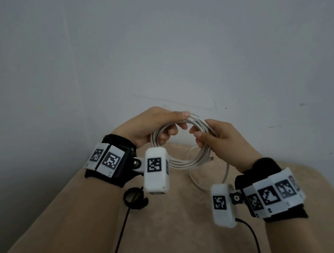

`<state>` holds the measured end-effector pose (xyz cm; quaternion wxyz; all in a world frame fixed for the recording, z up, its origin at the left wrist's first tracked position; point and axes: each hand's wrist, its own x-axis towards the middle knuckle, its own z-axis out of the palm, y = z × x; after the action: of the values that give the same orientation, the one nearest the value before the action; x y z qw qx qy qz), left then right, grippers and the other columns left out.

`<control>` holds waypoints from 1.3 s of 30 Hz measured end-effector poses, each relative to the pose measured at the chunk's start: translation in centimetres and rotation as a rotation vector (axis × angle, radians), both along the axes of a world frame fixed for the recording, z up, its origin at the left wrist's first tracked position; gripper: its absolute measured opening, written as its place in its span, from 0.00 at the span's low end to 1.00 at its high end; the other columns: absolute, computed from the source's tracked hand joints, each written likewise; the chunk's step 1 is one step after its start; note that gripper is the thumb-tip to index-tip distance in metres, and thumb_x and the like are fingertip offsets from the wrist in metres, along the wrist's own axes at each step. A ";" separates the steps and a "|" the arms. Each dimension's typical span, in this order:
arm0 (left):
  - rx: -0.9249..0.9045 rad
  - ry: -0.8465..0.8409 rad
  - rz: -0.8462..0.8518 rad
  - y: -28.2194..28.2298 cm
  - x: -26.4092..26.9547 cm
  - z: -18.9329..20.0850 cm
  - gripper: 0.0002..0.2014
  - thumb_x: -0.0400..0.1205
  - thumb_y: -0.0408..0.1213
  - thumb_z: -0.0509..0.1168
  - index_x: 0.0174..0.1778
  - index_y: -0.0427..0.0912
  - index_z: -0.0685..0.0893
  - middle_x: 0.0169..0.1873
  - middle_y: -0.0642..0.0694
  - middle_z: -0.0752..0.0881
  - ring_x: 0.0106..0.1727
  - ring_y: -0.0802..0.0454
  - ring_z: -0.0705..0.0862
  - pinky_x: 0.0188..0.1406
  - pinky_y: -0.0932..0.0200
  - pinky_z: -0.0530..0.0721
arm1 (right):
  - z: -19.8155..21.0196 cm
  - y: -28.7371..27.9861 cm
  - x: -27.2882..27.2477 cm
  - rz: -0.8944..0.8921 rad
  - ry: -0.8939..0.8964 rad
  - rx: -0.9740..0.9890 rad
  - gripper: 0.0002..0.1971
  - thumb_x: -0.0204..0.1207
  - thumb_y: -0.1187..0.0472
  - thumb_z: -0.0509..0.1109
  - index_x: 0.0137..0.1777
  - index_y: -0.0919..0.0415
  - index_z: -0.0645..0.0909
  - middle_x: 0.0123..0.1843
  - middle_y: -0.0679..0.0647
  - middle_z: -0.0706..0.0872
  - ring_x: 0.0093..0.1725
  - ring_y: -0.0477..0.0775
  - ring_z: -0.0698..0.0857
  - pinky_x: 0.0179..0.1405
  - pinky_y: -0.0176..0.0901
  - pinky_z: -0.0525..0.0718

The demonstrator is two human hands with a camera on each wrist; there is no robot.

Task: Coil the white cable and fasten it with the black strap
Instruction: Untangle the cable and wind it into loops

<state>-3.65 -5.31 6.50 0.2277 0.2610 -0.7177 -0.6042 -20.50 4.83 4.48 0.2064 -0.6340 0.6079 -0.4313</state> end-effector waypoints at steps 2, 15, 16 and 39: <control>-0.100 -0.107 -0.039 0.3 -0.2 0.0 0.16 0.81 0.49 0.65 0.39 0.38 0.86 0.20 0.51 0.76 0.17 0.57 0.69 0.18 0.66 0.67 | -0.1 0.0 -0.1 0.005 0.068 -0.001 0.09 0.81 0.61 0.67 0.38 0.56 0.81 0.27 0.43 0.80 0.26 0.41 0.73 0.30 0.32 0.71; -0.067 0.005 0.066 0.4 -1.2 -0.2 0.21 0.85 0.53 0.58 0.28 0.47 0.69 0.17 0.55 0.63 0.16 0.60 0.55 0.16 0.67 0.51 | 0.5 0.3 -1.0 -0.184 -0.127 -0.201 0.07 0.76 0.57 0.73 0.52 0.54 0.87 0.41 0.42 0.86 0.25 0.32 0.79 0.24 0.21 0.72; -0.040 0.047 0.097 0.1 -1.1 -0.2 0.22 0.85 0.53 0.58 0.28 0.47 0.69 0.17 0.55 0.62 0.16 0.60 0.55 0.15 0.68 0.51 | 0.6 0.4 -1.2 -0.221 -0.182 -0.241 0.07 0.76 0.57 0.73 0.52 0.54 0.87 0.39 0.39 0.86 0.24 0.31 0.78 0.23 0.21 0.71; 0.429 0.559 0.162 -0.7 -0.9 0.4 0.22 0.86 0.53 0.55 0.28 0.46 0.66 0.14 0.55 0.62 0.10 0.62 0.56 0.08 0.69 0.54 | 0.1 0.0 -0.4 -0.147 -0.406 -0.114 0.14 0.86 0.58 0.55 0.45 0.59 0.82 0.18 0.46 0.71 0.17 0.43 0.61 0.18 0.33 0.59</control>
<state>-4.53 -5.98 6.86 0.4026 0.1836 -0.4614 -0.7690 -20.90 4.82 4.55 0.2562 -0.4987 0.5733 -0.5975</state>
